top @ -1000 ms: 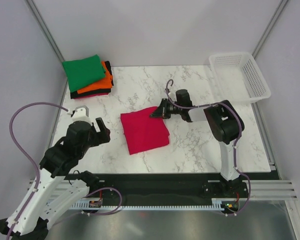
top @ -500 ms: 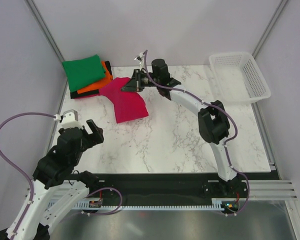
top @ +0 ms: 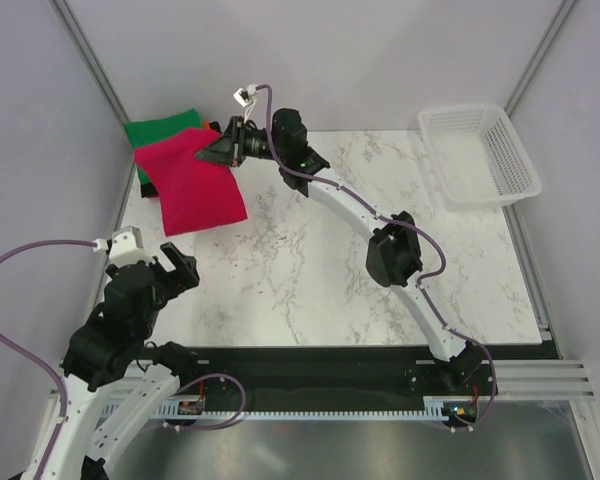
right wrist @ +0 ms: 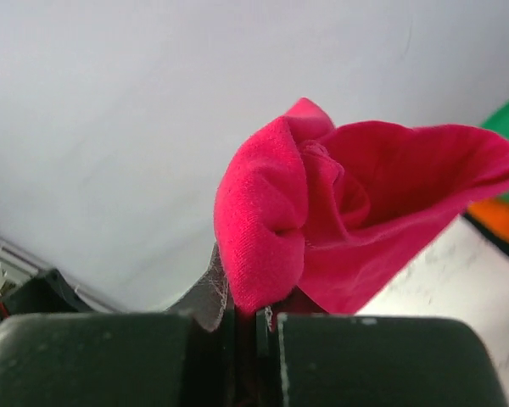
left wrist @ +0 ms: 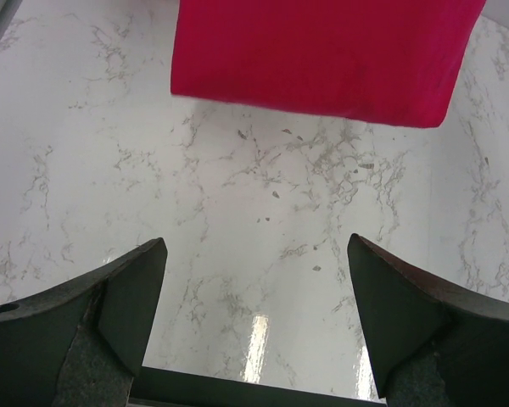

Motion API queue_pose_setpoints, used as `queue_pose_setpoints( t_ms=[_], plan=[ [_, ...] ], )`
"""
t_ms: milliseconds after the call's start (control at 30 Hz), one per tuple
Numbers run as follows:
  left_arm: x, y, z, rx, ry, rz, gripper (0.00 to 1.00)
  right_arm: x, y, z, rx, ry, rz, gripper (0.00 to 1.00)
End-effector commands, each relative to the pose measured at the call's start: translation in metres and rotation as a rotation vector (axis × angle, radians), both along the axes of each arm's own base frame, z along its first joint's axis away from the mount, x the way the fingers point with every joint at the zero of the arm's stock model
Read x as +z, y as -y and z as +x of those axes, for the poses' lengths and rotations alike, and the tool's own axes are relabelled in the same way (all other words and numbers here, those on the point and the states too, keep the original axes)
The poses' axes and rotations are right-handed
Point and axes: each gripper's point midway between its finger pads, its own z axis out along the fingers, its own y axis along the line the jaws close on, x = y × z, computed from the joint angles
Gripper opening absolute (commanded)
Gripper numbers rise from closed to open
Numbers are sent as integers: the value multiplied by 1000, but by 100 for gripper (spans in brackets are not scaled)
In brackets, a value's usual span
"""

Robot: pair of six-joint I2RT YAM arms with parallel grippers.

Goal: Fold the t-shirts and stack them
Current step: Neatly place the folded tshirt to the corner

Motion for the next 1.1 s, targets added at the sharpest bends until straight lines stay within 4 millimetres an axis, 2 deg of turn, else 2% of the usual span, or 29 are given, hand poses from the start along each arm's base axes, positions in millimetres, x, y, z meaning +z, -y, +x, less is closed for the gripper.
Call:
queue_pose_setpoints(
  t_ms=[0,67,133,200,233,267,300,333,367,400,433,467,500,533,567,600,633,667,700,733,767,800,833,867,900,967,1000,1033,1067],
  plan=[
    [4,-5,5,41,31,-5,95,78,15,13,-79,134,237,0],
    [4,-5,5,40,29,-4,95,84,17,6,-49,146,244,0],
    [5,-4,5,30,38,-6,95,82,18,-1,-29,136,223,0],
    [9,-4,3,24,60,-14,96,72,23,-7,-29,87,163,0],
    [10,-6,3,29,68,-16,96,50,23,-7,-34,42,110,0],
    [11,-7,2,33,76,-18,96,63,32,-12,-56,40,95,0],
    [11,-7,2,34,83,-19,96,45,36,-9,-77,-37,16,0],
    [11,-8,2,37,83,-19,96,12,42,-8,-92,-115,-56,0],
    [12,-8,2,36,86,-18,96,22,63,-5,-130,-164,-66,0],
    [11,-8,2,36,82,-17,96,7,78,-3,-151,-240,-102,0],
    [11,-7,2,34,80,-17,96,-45,95,-6,-170,-375,-178,0],
    [12,-7,3,35,81,-16,96,-42,126,1,-212,-445,-171,0],
    [11,-8,3,37,80,-15,96,-65,145,3,-233,-517,-204,0],
    [11,-8,3,39,77,-13,96,-109,166,-7,-231,-622,-272,0],
    [11,-8,3,40,78,-12,96,-129,194,6,-272,-674,-293,0],
    [10,-9,4,44,75,-12,97,-162,214,0,-278,-725,-382,0],
    [8,-7,6,42,61,-6,97,-181,228,0,-297,-754,-429,0],
    [7,-6,8,38,53,0,97,-197,245,7,-327,-746,-467,14],
    [3,-2,11,20,33,3,97,-218,260,-2,-328,-747,-574,33],
    [1,3,15,2,16,8,97,-222,270,12,-397,-704,-633,54],
    [-4,10,24,-24,-27,33,97,-233,279,16,-432,-694,-700,80],
    [-6,19,29,-64,-51,26,98,-244,294,5,-451,-742,-813,86],
    [-8,25,33,-79,-75,23,98,-237,303,18,-495,-669,-863,93],
    [-11,41,43,-125,-109,-10,98,-238,318,26,-578,-640,-935,95],
    [-11,51,49,-157,-115,-31,98,-236,330,23,-610,-638,-994,96],
    [-14,72,61,-223,-121,-78,98,-213,353,34,-741,-554,-1060,98],
    [-10,88,76,-269,-89,-116,98,-204,360,31,-760,-541,-1081,98],
    [-13,96,84,-288,-81,-129,98,-185,365,31,-788,-498,-1077,98],
    [-23,102,90,-310,-85,-132,99,-175,371,30,-816,-479,-1085,98]
  ],
)
